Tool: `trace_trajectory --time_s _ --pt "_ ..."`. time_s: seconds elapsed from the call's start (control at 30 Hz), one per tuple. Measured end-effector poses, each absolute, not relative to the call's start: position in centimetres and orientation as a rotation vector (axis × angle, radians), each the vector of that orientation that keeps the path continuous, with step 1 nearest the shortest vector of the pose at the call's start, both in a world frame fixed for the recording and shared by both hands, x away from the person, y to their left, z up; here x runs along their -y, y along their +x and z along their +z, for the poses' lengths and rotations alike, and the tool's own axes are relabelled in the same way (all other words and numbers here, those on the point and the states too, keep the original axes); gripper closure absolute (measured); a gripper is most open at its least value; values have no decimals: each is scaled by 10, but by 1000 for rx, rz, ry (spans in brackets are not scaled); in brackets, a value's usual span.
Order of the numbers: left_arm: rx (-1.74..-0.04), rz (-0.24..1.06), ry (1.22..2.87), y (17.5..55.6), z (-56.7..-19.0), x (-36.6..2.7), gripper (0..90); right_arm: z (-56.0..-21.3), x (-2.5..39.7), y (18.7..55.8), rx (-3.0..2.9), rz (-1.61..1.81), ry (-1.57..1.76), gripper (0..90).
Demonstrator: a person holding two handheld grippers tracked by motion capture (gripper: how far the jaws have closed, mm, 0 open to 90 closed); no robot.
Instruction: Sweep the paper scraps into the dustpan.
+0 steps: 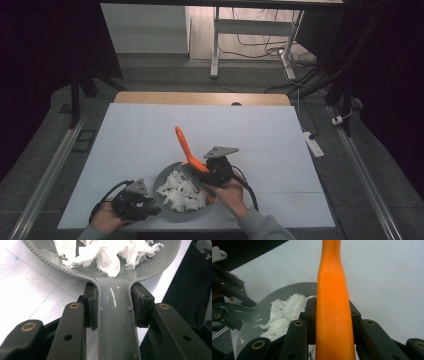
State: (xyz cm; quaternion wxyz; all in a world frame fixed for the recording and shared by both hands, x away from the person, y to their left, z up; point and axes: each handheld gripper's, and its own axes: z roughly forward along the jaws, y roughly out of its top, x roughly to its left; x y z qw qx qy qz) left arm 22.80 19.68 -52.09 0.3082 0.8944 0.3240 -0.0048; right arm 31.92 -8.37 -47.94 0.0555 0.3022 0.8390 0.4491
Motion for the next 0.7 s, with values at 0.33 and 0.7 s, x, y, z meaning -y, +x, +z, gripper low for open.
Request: trace_trajectory --time_s 0.33,0.7 --pt "-842 9 2319 227 -517 -199 612 -470 96 325 -2471 1407 948 712" --pt "-851 41 2269 225 -514 -203 612 -456 127 339 -2372 1431 1018 712"
